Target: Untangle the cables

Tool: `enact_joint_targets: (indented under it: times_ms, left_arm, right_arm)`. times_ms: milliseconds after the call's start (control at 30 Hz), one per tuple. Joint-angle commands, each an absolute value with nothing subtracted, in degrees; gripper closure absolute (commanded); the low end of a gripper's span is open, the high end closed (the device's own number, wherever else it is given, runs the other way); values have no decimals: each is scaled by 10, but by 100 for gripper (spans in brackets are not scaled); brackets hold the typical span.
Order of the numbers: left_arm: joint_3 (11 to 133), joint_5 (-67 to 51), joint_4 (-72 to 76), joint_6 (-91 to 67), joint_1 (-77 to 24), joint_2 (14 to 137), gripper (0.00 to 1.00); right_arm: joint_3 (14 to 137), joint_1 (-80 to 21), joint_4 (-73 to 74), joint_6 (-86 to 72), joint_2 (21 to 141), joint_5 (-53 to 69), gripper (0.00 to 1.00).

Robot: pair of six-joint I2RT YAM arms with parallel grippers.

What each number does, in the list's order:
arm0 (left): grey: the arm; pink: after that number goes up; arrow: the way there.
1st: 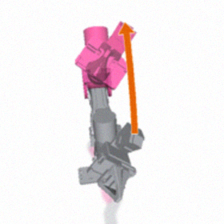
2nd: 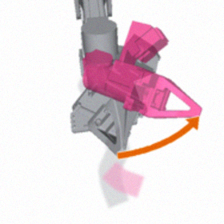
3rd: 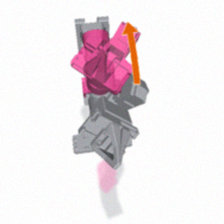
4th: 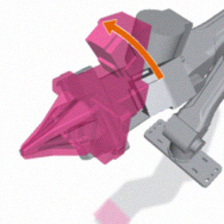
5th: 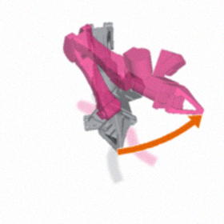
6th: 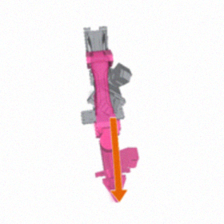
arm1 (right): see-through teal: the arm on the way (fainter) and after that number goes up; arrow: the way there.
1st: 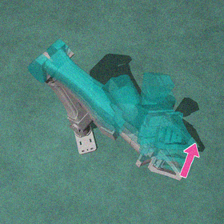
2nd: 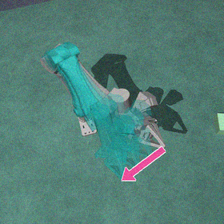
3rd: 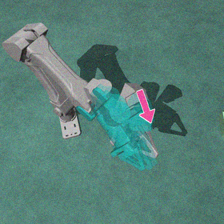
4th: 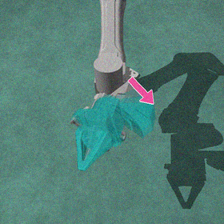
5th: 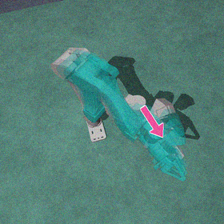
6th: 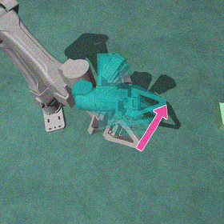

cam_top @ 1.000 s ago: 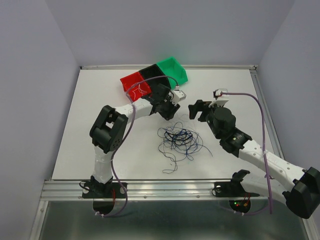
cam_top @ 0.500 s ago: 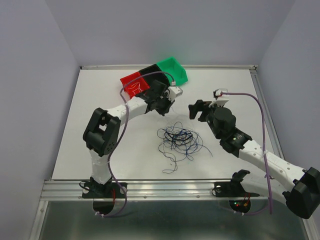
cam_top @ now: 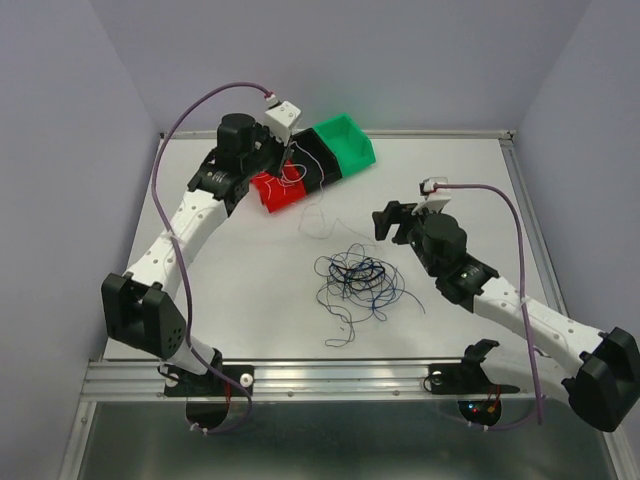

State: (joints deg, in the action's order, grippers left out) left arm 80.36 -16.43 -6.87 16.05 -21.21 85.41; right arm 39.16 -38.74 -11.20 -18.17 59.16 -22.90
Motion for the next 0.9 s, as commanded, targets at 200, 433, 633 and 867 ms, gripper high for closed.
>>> enact_joint_targets:
  times_ms: [200, 433, 633, 867]
  left_arm:
    - [974, -79, -121, 188, -194, 867, 100]
    - [1104, -58, -175, 195, -186, 893, 100]
    - [1198, 0, -201, 216, -185, 938, 100]
    - [1285, 79, -194, 241, -179, 986, 100]
  right_arm:
    - [380, -391, -168, -166, 609, -200, 12]
    - [377, -391, -174, -163, 613, -186, 12]
    - [377, -391, -181, -159, 620, -170, 12]
    - [376, -391, -184, -158, 621, -166, 12]
